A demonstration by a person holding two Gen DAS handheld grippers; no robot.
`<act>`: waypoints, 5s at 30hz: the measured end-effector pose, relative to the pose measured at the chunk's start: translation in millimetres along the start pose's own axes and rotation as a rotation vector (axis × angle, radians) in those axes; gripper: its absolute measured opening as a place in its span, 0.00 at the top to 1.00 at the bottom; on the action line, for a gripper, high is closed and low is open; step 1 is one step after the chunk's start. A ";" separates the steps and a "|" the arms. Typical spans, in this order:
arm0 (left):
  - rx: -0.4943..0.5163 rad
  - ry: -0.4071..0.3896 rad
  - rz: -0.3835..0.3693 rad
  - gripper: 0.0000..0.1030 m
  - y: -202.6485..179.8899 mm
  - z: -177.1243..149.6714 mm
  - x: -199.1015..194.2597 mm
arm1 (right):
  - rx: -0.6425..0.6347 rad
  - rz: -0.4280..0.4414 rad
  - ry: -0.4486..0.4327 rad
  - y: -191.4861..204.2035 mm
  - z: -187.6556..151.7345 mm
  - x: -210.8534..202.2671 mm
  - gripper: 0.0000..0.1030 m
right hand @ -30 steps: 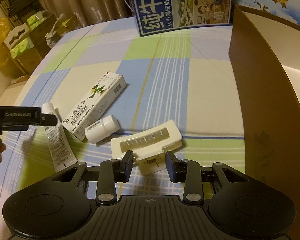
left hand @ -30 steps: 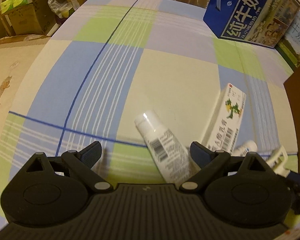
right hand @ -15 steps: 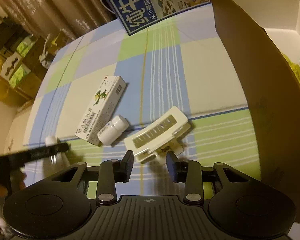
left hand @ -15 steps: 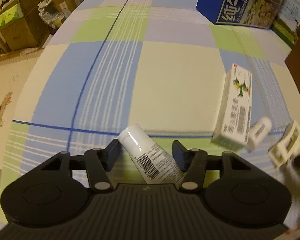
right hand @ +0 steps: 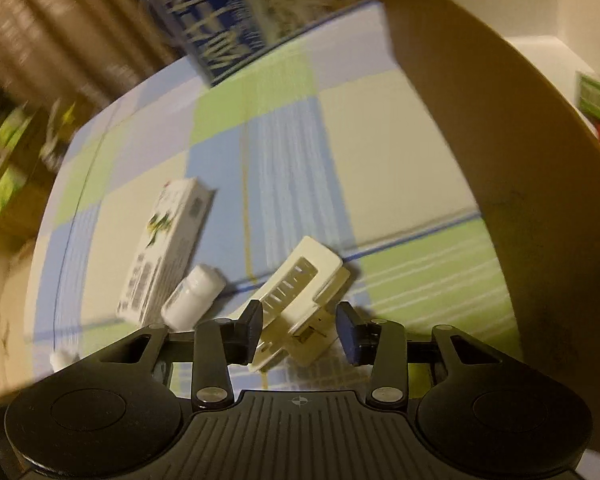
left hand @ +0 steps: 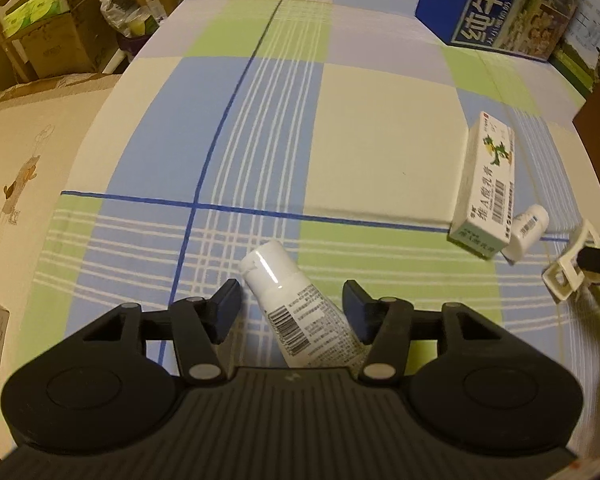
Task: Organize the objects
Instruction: 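Grasp the white clip with the right tool while the left tool grasps the white tube, then lift and carry the clip and tube over the cardboard box with both tools, then open both tools to drop the tube and clip into the box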
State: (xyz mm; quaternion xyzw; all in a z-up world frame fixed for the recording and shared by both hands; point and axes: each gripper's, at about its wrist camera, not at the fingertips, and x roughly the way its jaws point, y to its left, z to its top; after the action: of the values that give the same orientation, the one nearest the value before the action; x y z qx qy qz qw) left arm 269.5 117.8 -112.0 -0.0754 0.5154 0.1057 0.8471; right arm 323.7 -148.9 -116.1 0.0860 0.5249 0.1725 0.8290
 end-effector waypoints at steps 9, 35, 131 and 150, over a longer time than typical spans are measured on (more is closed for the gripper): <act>0.136 -0.003 -0.039 0.58 -20.8 -15.7 -6.8 | -0.445 0.122 0.082 31.0 -21.8 -7.6 0.69; 0.126 0.062 -0.067 0.47 -30.6 -59.9 -36.8 | -0.349 0.003 0.096 60.0 -69.4 -13.6 0.52; 0.407 -0.175 -0.294 0.68 -420.2 96.8 -68.0 | 0.011 0.065 -0.228 -234.3 125.6 -145.2 0.64; 0.400 -0.075 -0.240 0.68 -449.4 141.1 25.0 | -0.014 0.009 -0.154 -238.5 180.4 -71.8 0.64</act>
State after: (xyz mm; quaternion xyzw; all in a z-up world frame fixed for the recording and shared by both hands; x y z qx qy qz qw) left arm 516.9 -280.6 -61.2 0.0372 0.4815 -0.0972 0.8702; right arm 504.8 -389.8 -54.6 0.0957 0.4580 0.1728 0.8667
